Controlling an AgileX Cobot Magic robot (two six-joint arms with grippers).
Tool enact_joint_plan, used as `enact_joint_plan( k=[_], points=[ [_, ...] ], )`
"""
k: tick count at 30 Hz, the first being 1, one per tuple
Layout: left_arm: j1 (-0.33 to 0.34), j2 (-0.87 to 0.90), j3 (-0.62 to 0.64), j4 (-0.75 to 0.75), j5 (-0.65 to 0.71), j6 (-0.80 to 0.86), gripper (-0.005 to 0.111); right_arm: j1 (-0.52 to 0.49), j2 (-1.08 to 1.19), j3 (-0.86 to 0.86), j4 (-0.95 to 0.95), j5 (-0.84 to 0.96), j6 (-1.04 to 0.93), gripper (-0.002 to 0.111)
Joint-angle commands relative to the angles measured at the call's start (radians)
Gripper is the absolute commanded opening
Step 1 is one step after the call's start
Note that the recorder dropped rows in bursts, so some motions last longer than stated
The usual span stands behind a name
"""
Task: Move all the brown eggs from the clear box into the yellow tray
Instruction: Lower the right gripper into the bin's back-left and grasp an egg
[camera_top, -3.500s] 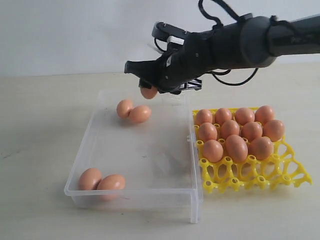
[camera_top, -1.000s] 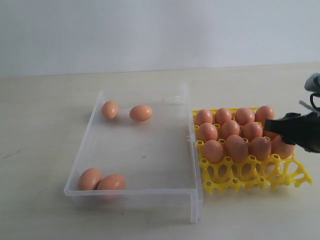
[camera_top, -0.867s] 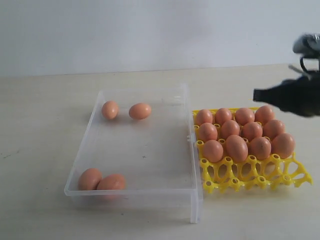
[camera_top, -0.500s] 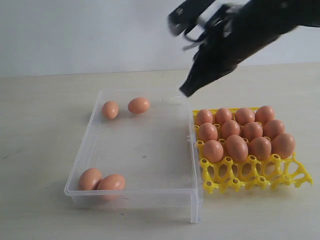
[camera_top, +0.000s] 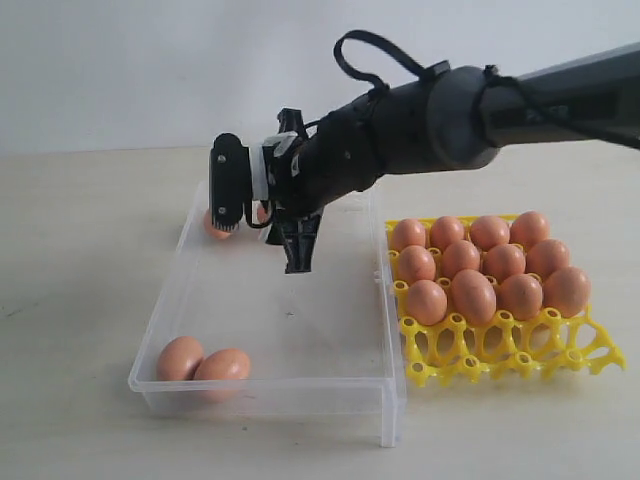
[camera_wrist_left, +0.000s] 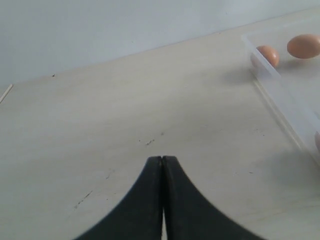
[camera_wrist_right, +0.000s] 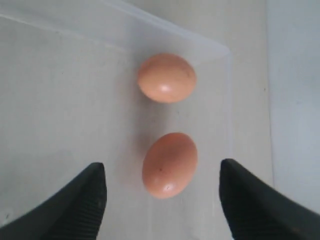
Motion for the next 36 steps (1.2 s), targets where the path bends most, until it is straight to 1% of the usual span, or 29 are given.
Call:
enact_joint_plan(
  k=[1, 4, 6, 7, 9, 11, 14, 18, 22, 25, 31, 34, 36],
  points=[
    [-0.001, -0.006, -0.004, -0.001, -0.007, 0.002, 0.0, 0.001, 0.088, -0.085, 0.061, -0.063, 0.062, 0.063],
    [-0.001, -0.006, -0.004, -0.001, -0.007, 0.002, 0.0, -0.007, 0.143, -0.165, 0.061, -0.061, 0.179, 0.061],
    [-0.001, -0.006, -0.004, -0.001, -0.007, 0.002, 0.0, -0.01, 0.173, -0.22, 0.061, -0.037, 0.305, 0.061],
    [-0.001, -0.006, -0.004, -0.001, -0.007, 0.002, 0.0, -0.015, 0.187, -0.255, 0.061, -0.002, 0.439, 0.06],
    [-0.001, -0.006, -0.004, -0.001, -0.007, 0.002, 0.0, -0.023, 0.213, -0.33, 0.031, 0.107, 0.783, 0.057],
    [-0.001, -0.006, -0.004, -0.001, -0.007, 0.002, 0.0, -0.029, 0.226, -0.388, -0.011, 0.197, 0.983, 0.055],
    [-0.001, -0.006, -0.004, -0.001, -0.007, 0.002, 0.0, -0.029, 0.232, -0.433, -0.013, 0.253, 0.998, 0.055],
    [-0.001, -0.006, -0.004, -0.001, -0.007, 0.002, 0.0, -0.029, 0.232, -0.459, 0.073, 0.354, 1.0, 0.055],
    [-0.001, -0.006, -0.004, -0.001, -0.007, 0.002, 0.0, -0.029, 0.237, -0.459, 0.149, 0.381, 1.051, 0.055],
    [-0.001, -0.006, -0.004, -0.001, -0.007, 0.002, 0.0, -0.029, 0.245, -0.459, 0.186, 0.379, 1.14, 0.055],
    [-0.001, -0.006, -0.004, -0.001, -0.007, 0.002, 0.0, -0.034, 0.268, -0.459, 0.191, 0.364, 1.436, 0.055],
    [-0.001, -0.006, -0.004, -0.001, -0.007, 0.002, 0.0, -0.036, 0.277, -0.459, 0.193, 0.366, 1.53, 0.055],
    [-0.001, -0.006, -0.004, -0.001, -0.007, 0.002, 0.0, -0.036, 0.286, -0.459, 0.193, 0.347, 1.554, 0.055]
  ],
)
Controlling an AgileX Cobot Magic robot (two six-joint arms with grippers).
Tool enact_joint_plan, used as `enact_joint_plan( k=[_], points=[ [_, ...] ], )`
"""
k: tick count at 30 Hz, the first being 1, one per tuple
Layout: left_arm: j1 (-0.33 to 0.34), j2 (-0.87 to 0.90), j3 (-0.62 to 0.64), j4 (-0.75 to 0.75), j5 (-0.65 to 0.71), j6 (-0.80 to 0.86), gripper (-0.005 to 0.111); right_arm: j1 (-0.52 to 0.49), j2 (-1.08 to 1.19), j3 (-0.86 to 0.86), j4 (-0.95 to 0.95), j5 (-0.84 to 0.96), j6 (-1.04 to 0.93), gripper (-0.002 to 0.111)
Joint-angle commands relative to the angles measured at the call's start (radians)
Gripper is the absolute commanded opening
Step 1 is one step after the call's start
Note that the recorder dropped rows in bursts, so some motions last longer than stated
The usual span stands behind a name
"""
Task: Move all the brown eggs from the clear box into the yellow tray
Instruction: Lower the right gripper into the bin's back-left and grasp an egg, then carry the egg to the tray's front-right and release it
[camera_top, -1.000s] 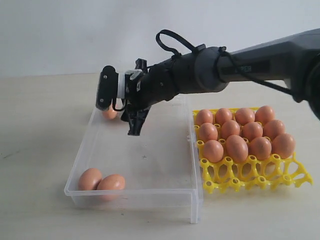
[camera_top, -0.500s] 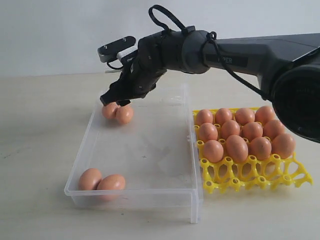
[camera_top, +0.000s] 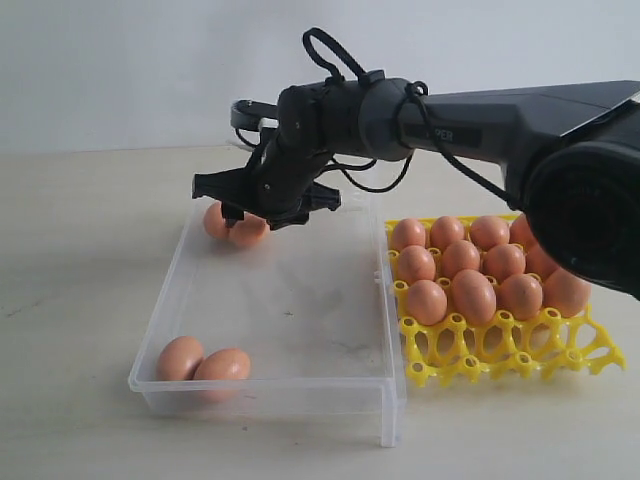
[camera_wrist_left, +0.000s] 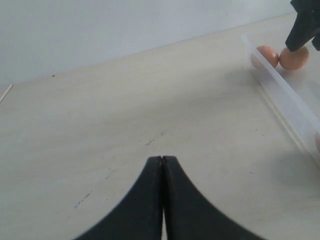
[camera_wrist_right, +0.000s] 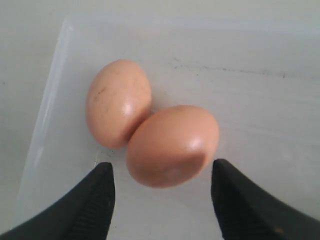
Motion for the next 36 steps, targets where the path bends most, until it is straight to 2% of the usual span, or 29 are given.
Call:
enact_joint_plan(
  k=[1, 15, 16, 19, 21, 22, 26, 29, 31, 36],
  points=[
    [-0.001, -0.006, -0.004, -0.001, -0.007, 0.002, 0.0, -0.006, 0.013, -0.006, 0.002, -0.037, 0.089, 0.055],
    [-0.001, -0.006, -0.004, -0.001, -0.007, 0.002, 0.0, -0.023, 0.081, -0.012, 0.002, -0.166, 0.081, 0.055],
    [-0.001, -0.006, -0.004, -0.001, -0.007, 0.002, 0.0, -0.023, 0.086, -0.025, 0.002, -0.151, 0.081, 0.051],
    [-0.001, -0.006, -0.004, -0.001, -0.007, 0.002, 0.0, -0.023, 0.084, -0.033, -0.002, -0.148, 0.075, 0.023],
    [-0.001, -0.006, -0.004, -0.001, -0.007, 0.002, 0.0, -0.023, 0.075, -0.033, -0.006, -0.147, -0.004, 0.003],
    [-0.001, -0.006, -0.004, -0.001, -0.007, 0.002, 0.0, -0.023, 0.068, -0.033, -0.006, -0.146, -0.053, 0.0],
    [-0.001, -0.006, -0.004, -0.001, -0.007, 0.002, 0.0, -0.023, 0.01, -0.009, -0.032, -0.142, -0.18, 0.0],
    [-0.001, -0.006, -0.004, -0.001, -0.007, 0.002, 0.0, -0.021, -0.092, 0.143, -0.041, -0.243, -0.253, 0.0],
    [-0.001, -0.006, -0.004, -0.001, -0.007, 0.002, 0.0, -0.021, -0.197, 0.318, -0.039, -0.403, -0.259, 0.0],
    [-0.001, -0.006, -0.004, -0.001, -0.007, 0.002, 0.0, -0.021, -0.493, 0.829, -0.017, -0.977, -0.309, 0.0]
  ],
)
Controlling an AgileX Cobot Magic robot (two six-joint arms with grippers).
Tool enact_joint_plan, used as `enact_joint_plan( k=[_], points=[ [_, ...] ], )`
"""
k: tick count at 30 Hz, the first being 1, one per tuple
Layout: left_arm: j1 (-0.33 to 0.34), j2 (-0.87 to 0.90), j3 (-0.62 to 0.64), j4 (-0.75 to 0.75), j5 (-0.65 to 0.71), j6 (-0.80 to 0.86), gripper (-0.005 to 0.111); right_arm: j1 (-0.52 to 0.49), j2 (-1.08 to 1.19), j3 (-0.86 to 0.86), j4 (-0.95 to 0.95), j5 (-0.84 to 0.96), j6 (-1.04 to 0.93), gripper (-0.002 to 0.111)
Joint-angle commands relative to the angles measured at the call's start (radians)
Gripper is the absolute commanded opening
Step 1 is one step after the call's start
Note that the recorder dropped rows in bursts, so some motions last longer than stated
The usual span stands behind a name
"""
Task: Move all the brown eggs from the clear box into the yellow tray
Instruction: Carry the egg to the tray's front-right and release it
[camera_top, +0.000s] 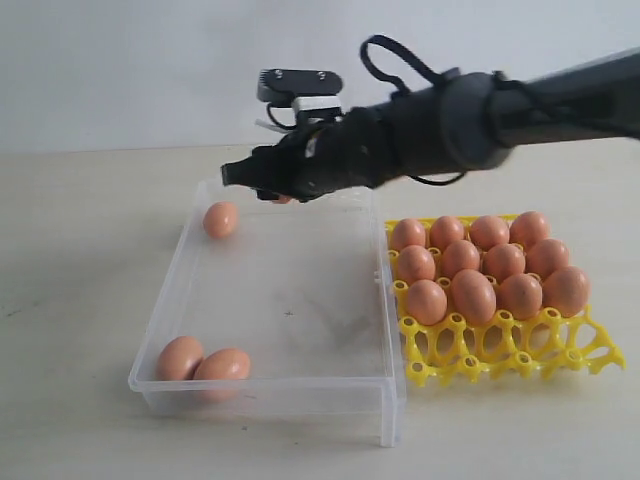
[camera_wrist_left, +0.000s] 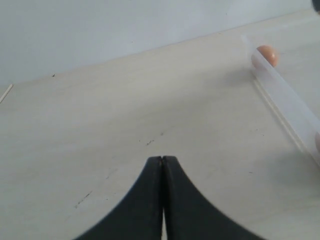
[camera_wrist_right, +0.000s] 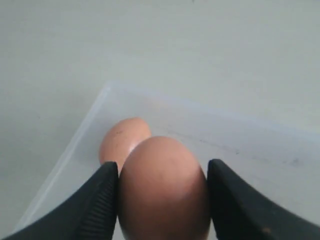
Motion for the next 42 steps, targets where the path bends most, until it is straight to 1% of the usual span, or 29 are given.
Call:
enact_joint_plan(
  k=[1, 3, 4, 8, 11, 14, 17, 21, 24, 28, 32, 36, 42],
  points=[
    [-0.001, -0.006, -0.004, -0.001, -0.007, 0.002, 0.0, -0.004, -0.273, 0.451, 0.045, -0.525, -0.092, 0.0],
    [-0.001, -0.006, -0.004, -0.001, -0.007, 0.002, 0.0, -0.004, -0.365, 0.63, 0.096, -0.644, -0.13, 0.0],
    [-0.001, -0.006, -0.004, -0.001, -0.007, 0.002, 0.0, -0.004, -0.411, 0.705, 0.118, -0.674, -0.149, 0.0],
    [-0.001, -0.006, -0.004, -0.001, -0.007, 0.002, 0.0, -0.004, -0.553, 0.94, 0.183, -0.728, -0.146, 0.0],
    [-0.001, -0.006, -0.004, -0.001, -0.007, 0.002, 0.0, -0.004, -0.617, 1.068, 0.21, -0.818, -0.125, 0.0],
    [-0.001, -0.006, -0.004, -0.001, -0.007, 0.002, 0.0, -0.004, -0.646, 1.148, 0.21, -0.843, -0.057, 0.0],
    [-0.001, -0.006, -0.004, -0.001, -0.007, 0.002, 0.0, -0.004, -0.646, 1.192, 0.186, -0.868, -0.008, 0.0],
    [-0.001, -0.006, -0.004, -0.001, -0.007, 0.002, 0.0, -0.004, -0.642, 1.206, 0.172, -0.868, 0.037, 0.0],
    [-0.001, -0.006, -0.004, -0.001, -0.007, 0.002, 0.0, -0.004, -0.622, 1.206, 0.165, -0.875, 0.05, 0.0],
    [-0.001, -0.006, -0.004, -0.001, -0.007, 0.002, 0.0, -0.004, -0.564, 1.206, 0.15, -0.875, 0.114, 0.0],
    [-0.001, -0.006, -0.004, -0.001, -0.007, 0.002, 0.0, -0.004, -0.517, 1.206, 0.15, -0.875, 0.122, 0.0],
    [-0.001, -0.006, -0.004, -0.001, -0.007, 0.002, 0.0, -0.004, -0.477, 1.19, 0.099, -0.876, 0.155, 0.0],
    [-0.001, -0.006, -0.004, -0.001, -0.007, 0.002, 0.0, -0.004, -0.428, 1.168, 0.099, -0.874, 0.192, 0.0]
  ],
)
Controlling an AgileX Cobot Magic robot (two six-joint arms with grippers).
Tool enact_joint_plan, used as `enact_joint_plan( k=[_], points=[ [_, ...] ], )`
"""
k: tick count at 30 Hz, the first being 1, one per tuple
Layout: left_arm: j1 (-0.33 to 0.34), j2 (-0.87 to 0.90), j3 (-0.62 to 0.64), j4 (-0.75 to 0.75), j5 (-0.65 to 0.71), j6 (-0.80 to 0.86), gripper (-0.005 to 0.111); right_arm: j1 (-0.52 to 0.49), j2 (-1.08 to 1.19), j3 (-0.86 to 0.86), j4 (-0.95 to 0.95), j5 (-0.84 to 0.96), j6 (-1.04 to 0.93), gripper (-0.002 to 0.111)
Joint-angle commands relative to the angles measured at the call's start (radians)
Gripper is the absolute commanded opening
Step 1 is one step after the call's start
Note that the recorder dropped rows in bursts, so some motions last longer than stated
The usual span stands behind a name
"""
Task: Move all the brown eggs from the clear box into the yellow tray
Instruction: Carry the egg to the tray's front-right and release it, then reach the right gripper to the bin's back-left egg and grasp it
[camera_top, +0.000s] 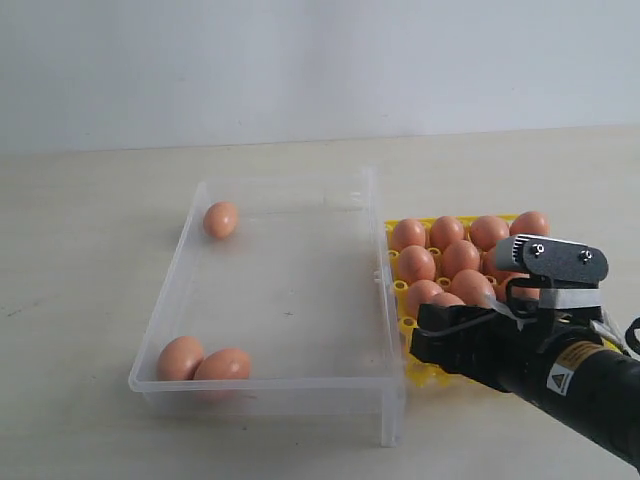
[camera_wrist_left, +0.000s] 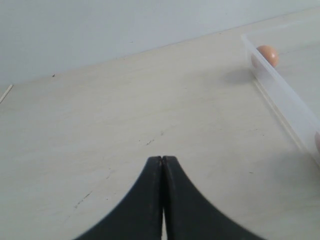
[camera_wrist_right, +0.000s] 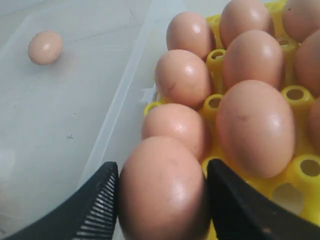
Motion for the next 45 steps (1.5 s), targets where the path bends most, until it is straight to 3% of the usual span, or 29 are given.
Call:
enact_joint_plan(
  k=[1, 7, 9, 15, 20, 28, 34, 36, 39, 43, 45],
  points=[
    [-0.001, -0.006, -0.004, -0.001, -0.007, 0.002, 0.0, -0.004, 0.037, -0.024, -0.014, -0.014, 0.042, 0.0],
    [-0.001, -0.006, -0.004, -0.001, -0.007, 0.002, 0.0, -0.004, 0.078, -0.036, -0.014, -0.002, 0.042, 0.002],
    [-0.001, -0.006, -0.004, -0.001, -0.007, 0.002, 0.0, -0.004, 0.084, -0.036, -0.014, -0.004, 0.042, 0.009],
    [-0.001, -0.006, -0.004, -0.001, -0.007, 0.002, 0.0, -0.004, 0.084, -0.036, 0.018, -0.029, 0.035, 0.047],
    [-0.001, -0.006, -0.004, -0.001, -0.007, 0.002, 0.0, -0.004, 0.084, -0.036, 0.032, -0.031, 0.032, 0.056],
    [-0.001, -0.006, -0.004, -0.001, -0.007, 0.002, 0.0, -0.004, 0.06, -0.036, 0.01, -0.043, 0.032, 0.056],
    [-0.001, -0.006, -0.004, -0.001, -0.007, 0.002, 0.0, -0.004, -0.164, -0.059, -0.058, -0.007, -0.033, 0.052],
    [-0.001, -0.006, -0.004, -0.001, -0.007, 0.002, 0.0, -0.004, -0.264, -0.133, -0.082, 0.164, -0.098, 0.042],
    [-0.001, -0.006, -0.004, -0.001, -0.007, 0.002, 0.0, -0.004, -0.332, -0.318, -0.129, 0.571, -0.185, 0.025],
    [-0.001, -0.006, -0.004, -0.001, -0.007, 0.002, 0.0, -0.002, -0.277, -0.59, -0.191, 0.953, -0.271, 0.002],
    [-0.001, -0.006, -0.004, -0.001, -0.007, 0.002, 0.0, 0.002, -0.206, -0.739, -0.2, 1.092, -0.274, 0.0]
  ],
)
